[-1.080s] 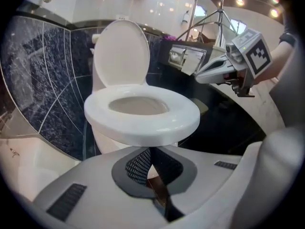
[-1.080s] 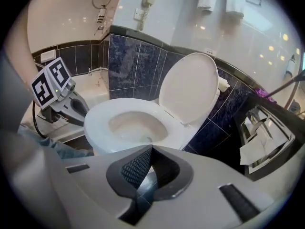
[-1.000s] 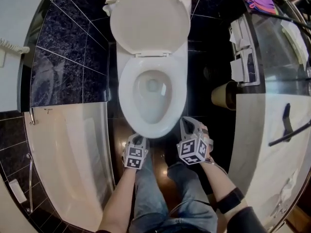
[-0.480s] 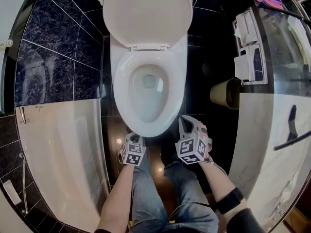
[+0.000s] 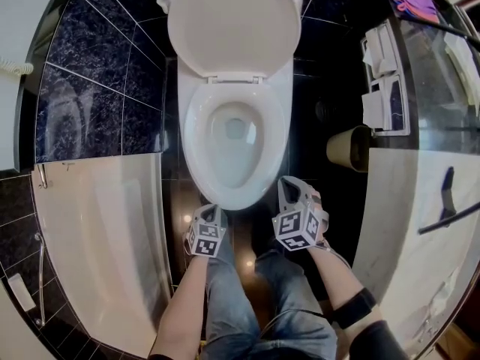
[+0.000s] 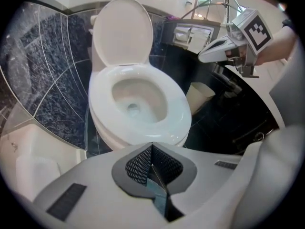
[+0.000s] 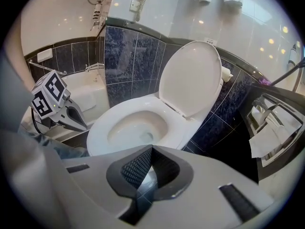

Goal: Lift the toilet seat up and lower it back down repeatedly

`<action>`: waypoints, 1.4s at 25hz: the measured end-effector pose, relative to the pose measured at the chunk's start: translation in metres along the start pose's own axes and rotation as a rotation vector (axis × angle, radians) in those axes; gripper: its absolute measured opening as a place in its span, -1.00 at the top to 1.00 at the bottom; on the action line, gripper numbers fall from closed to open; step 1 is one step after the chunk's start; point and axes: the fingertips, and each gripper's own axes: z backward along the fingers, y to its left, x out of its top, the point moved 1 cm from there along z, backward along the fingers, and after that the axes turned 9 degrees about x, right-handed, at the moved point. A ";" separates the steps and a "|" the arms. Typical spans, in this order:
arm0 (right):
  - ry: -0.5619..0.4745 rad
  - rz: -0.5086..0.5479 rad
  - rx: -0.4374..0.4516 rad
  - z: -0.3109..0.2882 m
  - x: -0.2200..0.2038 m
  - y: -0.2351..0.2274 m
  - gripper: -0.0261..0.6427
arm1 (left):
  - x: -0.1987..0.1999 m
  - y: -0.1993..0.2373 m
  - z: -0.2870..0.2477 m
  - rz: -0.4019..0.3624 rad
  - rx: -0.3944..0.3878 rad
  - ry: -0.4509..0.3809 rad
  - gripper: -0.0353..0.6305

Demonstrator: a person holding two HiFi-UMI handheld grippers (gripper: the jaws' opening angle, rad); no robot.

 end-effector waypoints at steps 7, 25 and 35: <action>-0.034 -0.028 -0.005 0.059 0.043 -0.008 0.87 | 0.078 0.000 0.083 0.010 -0.001 -0.114 0.89; -0.350 -0.215 -0.025 0.296 0.240 -0.050 0.86 | 0.302 0.059 0.402 0.056 0.127 -0.524 0.89; -0.425 -0.296 -0.043 0.366 0.236 -0.057 0.86 | 0.316 0.069 0.482 0.073 0.132 -0.609 0.89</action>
